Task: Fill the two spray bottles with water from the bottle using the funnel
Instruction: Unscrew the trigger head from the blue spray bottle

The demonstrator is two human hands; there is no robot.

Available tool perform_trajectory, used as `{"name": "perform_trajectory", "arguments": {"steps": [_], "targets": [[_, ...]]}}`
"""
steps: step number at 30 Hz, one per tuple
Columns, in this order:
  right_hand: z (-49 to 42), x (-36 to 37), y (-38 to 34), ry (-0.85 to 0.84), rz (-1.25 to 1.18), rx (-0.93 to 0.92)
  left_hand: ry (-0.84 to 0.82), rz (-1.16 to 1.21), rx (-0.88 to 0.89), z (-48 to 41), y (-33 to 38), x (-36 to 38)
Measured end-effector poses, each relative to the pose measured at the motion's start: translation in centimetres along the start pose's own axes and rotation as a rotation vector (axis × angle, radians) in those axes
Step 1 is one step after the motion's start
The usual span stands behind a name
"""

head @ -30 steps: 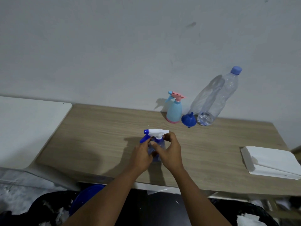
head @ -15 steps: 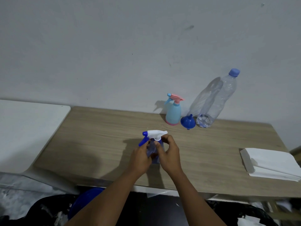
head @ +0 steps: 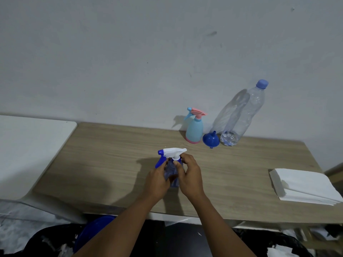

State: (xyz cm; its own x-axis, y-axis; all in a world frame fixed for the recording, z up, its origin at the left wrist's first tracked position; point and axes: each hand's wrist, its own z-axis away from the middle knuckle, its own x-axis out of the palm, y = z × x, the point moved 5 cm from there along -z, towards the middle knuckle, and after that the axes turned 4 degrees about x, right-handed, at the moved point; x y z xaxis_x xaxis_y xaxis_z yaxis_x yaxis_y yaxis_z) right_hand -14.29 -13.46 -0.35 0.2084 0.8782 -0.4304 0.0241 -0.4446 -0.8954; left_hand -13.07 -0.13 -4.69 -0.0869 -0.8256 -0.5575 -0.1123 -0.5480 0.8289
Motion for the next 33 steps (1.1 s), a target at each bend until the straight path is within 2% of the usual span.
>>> {"name": "perform_trajectory", "arguments": {"steps": [5,9,13,16,20,26,30,33], "targets": [[-0.7,-0.9,-1.8,0.073,-0.035,-0.058,-0.011,0.055,0.011,0.0,0.4,0.0],[-2.1,-3.7,-6.0,0.188,-0.160,-0.101,0.015,0.078,-0.013,0.0,-0.2,0.0],[-4.6,-8.8,-9.0,0.351,-0.223,-0.044,0.037,0.100,0.027,-0.1,-0.2,0.2],[-6.2,-12.2,-8.9,0.399,-0.157,-0.001,0.048,0.112,0.065,-0.1,-0.1,0.2],[-7.1,-13.2,-3.9,0.312,0.021,0.185,0.045,0.097,0.069,0.0,-0.2,0.1],[-4.8,-8.8,8.0,0.058,0.254,0.521,0.034,0.108,0.053,0.0,-0.1,-0.1],[-3.5,-6.9,11.5,0.010,0.263,0.634,0.025,0.093,0.049,0.2,0.2,-0.3],[-3.4,-6.0,12.6,-0.008,0.278,0.617,0.016,0.093,0.039,0.2,0.3,-0.4]]}}
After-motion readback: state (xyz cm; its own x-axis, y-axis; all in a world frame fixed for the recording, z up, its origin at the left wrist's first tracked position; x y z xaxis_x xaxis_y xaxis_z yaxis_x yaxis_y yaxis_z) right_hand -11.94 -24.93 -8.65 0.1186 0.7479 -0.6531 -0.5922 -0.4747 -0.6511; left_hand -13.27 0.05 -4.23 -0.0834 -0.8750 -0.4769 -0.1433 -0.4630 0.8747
